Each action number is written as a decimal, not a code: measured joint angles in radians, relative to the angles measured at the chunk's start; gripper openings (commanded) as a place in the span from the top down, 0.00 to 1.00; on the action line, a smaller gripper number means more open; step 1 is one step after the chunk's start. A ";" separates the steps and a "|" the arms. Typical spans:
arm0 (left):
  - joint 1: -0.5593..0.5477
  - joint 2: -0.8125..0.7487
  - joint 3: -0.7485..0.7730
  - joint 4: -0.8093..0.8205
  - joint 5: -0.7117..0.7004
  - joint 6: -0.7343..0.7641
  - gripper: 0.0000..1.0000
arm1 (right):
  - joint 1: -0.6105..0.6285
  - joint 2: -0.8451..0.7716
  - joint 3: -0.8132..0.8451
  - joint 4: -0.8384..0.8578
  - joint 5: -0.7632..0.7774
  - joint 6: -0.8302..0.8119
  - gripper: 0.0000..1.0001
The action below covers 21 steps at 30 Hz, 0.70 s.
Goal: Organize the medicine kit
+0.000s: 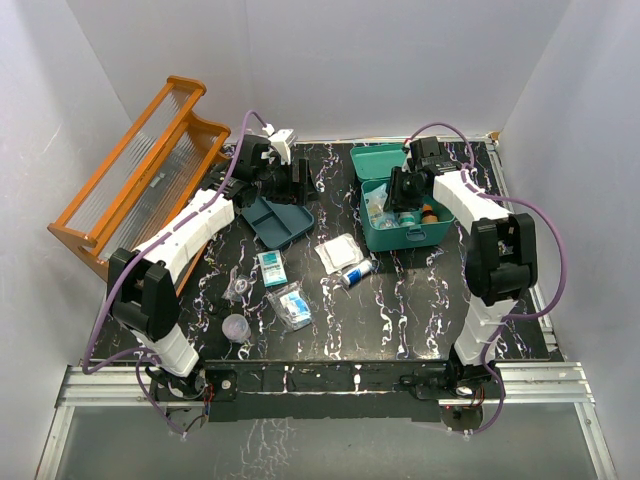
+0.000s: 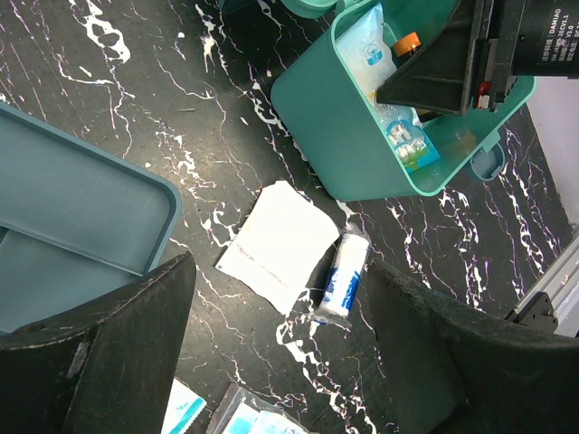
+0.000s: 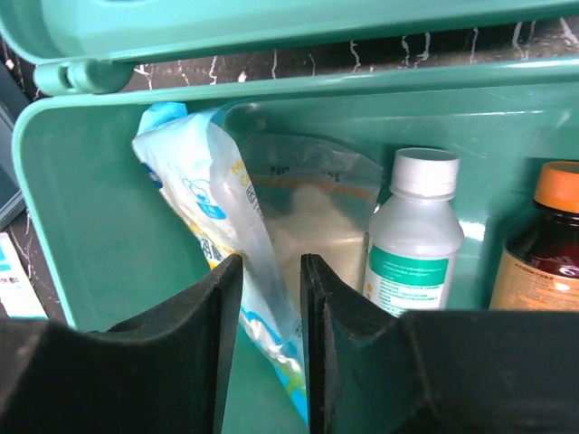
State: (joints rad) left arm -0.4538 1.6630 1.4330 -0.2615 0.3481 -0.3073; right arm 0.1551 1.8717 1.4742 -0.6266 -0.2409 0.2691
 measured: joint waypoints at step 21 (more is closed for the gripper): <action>0.000 0.002 0.000 0.000 0.000 0.000 0.25 | 0.018 0.044 -0.059 0.060 0.039 0.037 0.72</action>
State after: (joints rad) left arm -0.4538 1.6650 1.4330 -0.2615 0.3485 -0.3069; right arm 0.1730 1.9156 1.4151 -0.5671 -0.2016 0.3058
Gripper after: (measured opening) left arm 0.749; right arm 0.265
